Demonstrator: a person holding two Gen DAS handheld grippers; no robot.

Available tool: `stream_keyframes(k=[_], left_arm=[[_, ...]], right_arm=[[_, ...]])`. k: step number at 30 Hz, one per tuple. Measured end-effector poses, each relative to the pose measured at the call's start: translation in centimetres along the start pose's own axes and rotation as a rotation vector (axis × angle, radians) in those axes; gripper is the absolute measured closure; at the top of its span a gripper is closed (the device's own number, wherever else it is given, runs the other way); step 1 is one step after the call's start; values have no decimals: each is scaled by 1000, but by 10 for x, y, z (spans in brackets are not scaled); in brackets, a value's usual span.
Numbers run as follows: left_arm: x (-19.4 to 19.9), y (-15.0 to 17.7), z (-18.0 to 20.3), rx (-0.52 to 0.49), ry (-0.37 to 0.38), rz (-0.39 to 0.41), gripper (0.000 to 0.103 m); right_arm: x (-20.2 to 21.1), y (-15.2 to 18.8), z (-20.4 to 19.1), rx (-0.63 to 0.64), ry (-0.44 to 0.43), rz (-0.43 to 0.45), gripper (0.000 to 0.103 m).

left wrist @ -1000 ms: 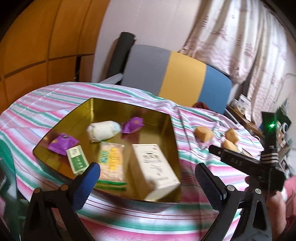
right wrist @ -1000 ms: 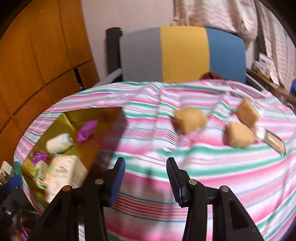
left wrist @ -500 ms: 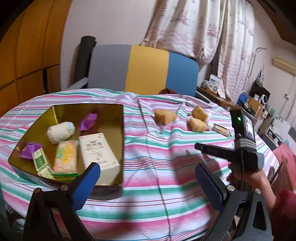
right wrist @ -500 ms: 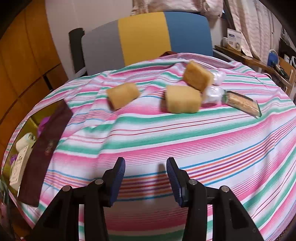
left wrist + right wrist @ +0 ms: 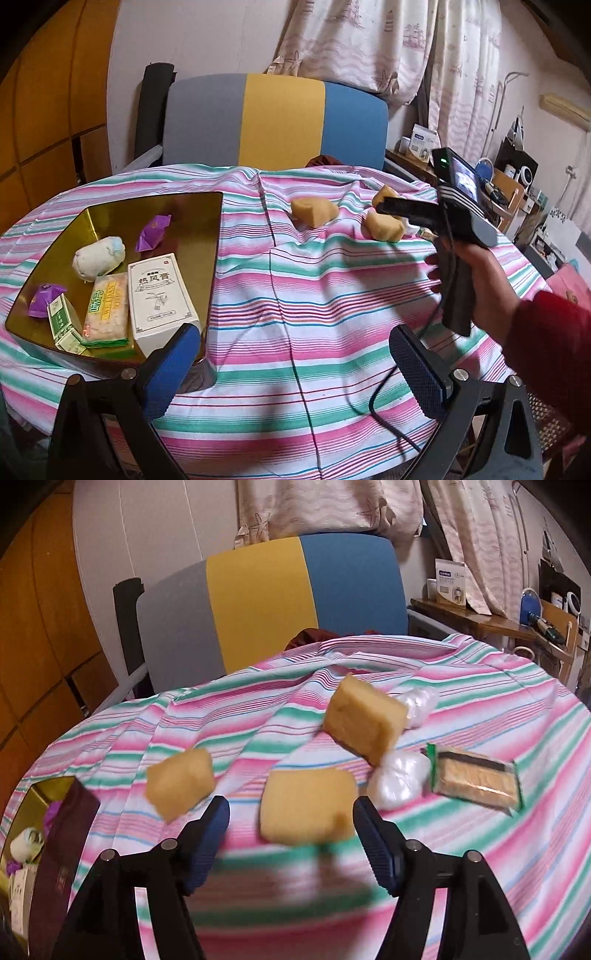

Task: Organize objects
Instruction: 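Grasp a yellow sponge block with the right tool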

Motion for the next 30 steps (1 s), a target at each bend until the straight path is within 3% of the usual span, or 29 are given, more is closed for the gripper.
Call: stream_keyframes(k=[7,12,13,15,18,30], left_arm=[[-10,0,7,-16,-5,-22,0],[-20,-3,17,-24,7,-40,0],[-22,-4,19,-25,11,-40,0],[-24,-7,24,-31,16,-37,0],[-28,-11,29,-42,18,-36,0],[-54,-52,27,-27,-9,-18,0]], right_arm=[[-38,10,19,-26,86,-79,30],[-42,17,38,-138,8,-95,36],[-40,17,40,-153,0,-85,38],[-37,17,42,-171,-20,-65,52],[-31,15,44,-182,-45,-42,61],[15,33,32,-70,-52,-3,62]])
Point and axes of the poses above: each gripper's, at about its wrist camera, not at the fingertips, and x roughly against the way its jaws point, z to its right, y to its underside, the point moved 7 cm from there along -x, roughly the way its jaws point, and after that the axes turned 1 degree about -z, right-handed, at the moved point
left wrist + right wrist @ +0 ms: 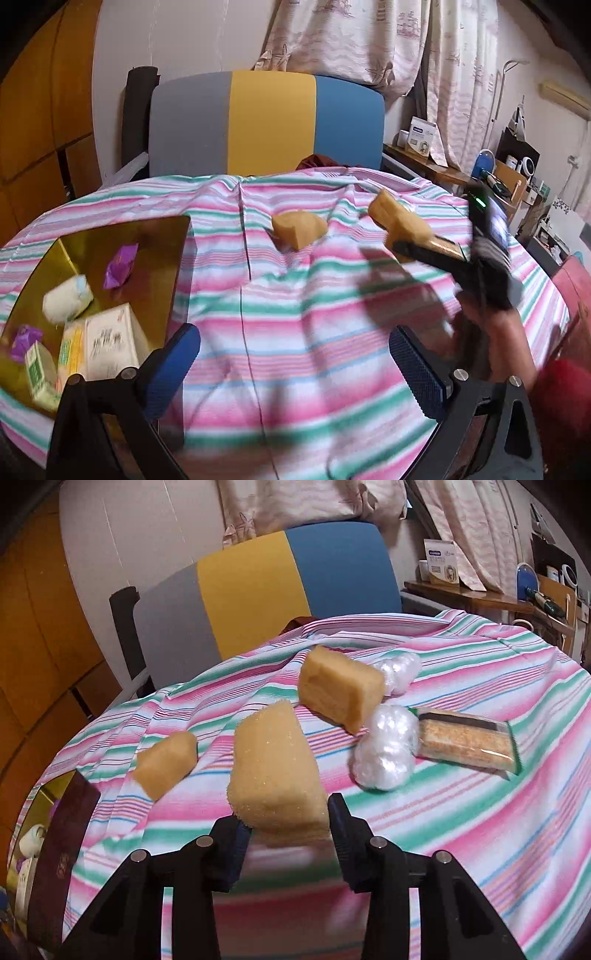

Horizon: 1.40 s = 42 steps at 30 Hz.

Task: Organize objects
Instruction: 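Grasp a yellow sponge block with the right tool, then grasp another yellow sponge block with the left tool while the right tool holds its sponge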

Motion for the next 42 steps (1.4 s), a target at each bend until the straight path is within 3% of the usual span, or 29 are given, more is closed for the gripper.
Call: stream_keyframes(k=[9,14,18,20,25,27,31,35,42], left_arm=[[-85,-64,-2,-15,-32,-15,0],[-145,-88,-5,-93,-114,-53,0],[-186,-95,0,-176,-149,-125,0],[-199,-100,2,-207,-163,-116,0],[-224,-97,2,-207,-131,-139,0],[-228,-94,4,-196,-110,-142,1],[-228,-91,17,-233,-48,-118,33],[-214,-92,29,-298,-121,-26,38],[-180,-81,30,-268,-159,74,39]], right_arm=[[-6,12,0,18,10,-6,62],[-5,12,-4,49,26,17,62],[-10,14,1,30,32,4,62],[-12,15,4,17,29,1,62],[-15,17,7,3,20,-7,62],[-16,17,8,-1,19,-9,62],[-15,18,9,-8,20,-4,62],[-15,18,9,-8,27,1,62],[-12,16,9,-4,42,15,62]])
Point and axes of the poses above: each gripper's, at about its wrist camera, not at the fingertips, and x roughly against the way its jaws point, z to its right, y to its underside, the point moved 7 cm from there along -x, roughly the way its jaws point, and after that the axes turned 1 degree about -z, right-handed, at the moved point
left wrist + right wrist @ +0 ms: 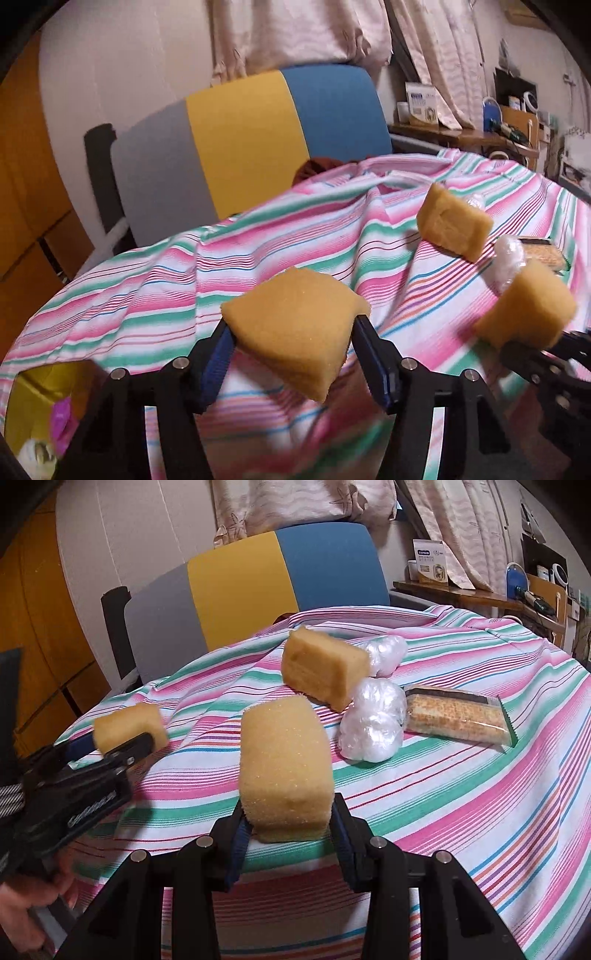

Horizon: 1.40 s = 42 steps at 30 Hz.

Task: Organize objects
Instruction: 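Grasp another yellow sponge block with the left tool while the right tool holds its sponge, then carry the yellow sponge into the gold tin and open the left tool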

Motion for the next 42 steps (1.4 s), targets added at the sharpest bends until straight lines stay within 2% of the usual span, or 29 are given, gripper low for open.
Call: stream_keyframes(k=[4,8,12,18,28,31,37,42], left_arm=[[29,15,-1,52,-30,37,39],[64,28,8,56,-18,99,39],[82,40,12,71,6,105,39],[104,59,-2,158,22,106,39],[143,79,-2,148,0,153,39],[161,84,-5,166,38,162,39],[185,89,-26,194,59,168,39],[193,101,-57,289,51,128,38]], right_arm=[[2,-1,-1,11,13,10,64],[5,-2,-4,30,27,22,66],[8,-3,-9,55,32,38,66],[13,-4,-15,86,23,61,66],[16,-1,-42,230,51,74,67],[16,2,-51,276,54,74,67],[14,3,-58,309,54,67,67],[17,2,-58,310,64,85,67]])
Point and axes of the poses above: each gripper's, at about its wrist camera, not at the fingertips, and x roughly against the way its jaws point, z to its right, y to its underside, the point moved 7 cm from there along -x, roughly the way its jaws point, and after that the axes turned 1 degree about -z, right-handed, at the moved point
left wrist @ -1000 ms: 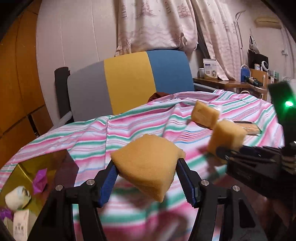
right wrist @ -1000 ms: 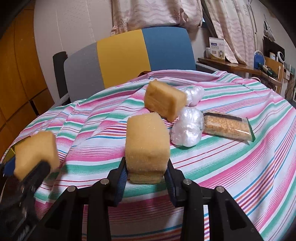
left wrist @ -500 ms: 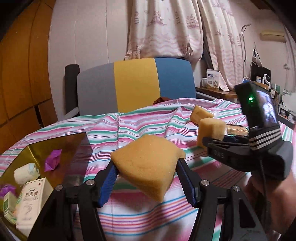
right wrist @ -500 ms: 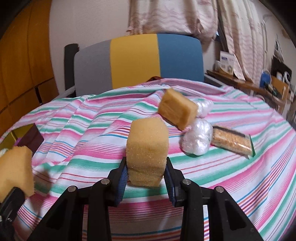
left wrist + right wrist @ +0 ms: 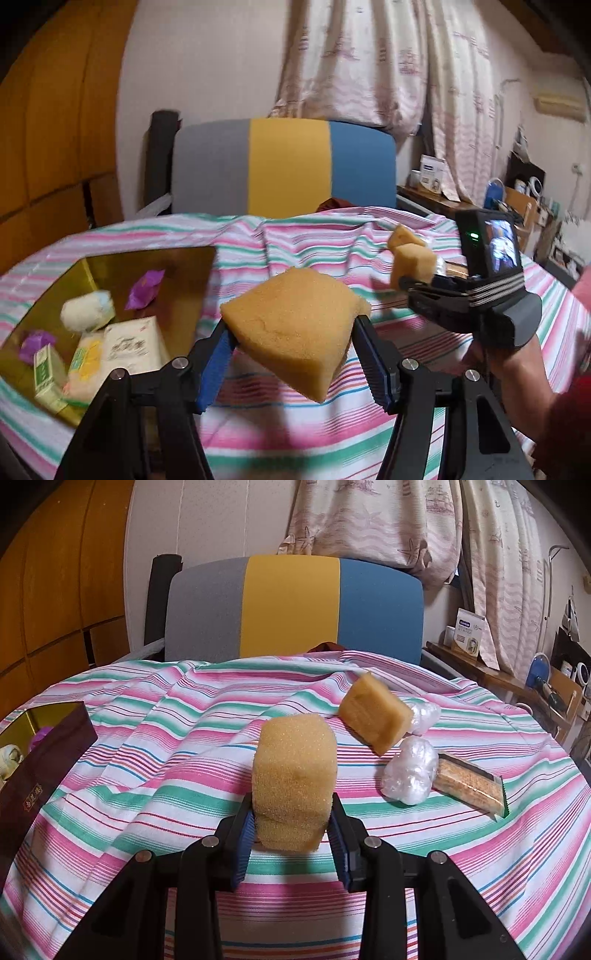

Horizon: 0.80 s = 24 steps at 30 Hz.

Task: Organize objects
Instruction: 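Carry the yellow sponge into the gold tin and open the left tool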

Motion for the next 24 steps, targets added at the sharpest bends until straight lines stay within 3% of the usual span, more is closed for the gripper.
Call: stream_keyframes(k=[6,13,18,24], left_arm=[[24,-9,-42,79,-40,32,38],[34,-18,-117,207,-151,33,38],[29,-13,-178,342,-215,-10,38],[23,-12,-234,429,-267,-53,38]], right_arm=[[3,-2,-5,21,-12,4,67],[5,-3,-13,55,-19,-15,67],[21,-7,-30,28,-93,-1,67],[40,-12,-64,-3,-195,21,67]])
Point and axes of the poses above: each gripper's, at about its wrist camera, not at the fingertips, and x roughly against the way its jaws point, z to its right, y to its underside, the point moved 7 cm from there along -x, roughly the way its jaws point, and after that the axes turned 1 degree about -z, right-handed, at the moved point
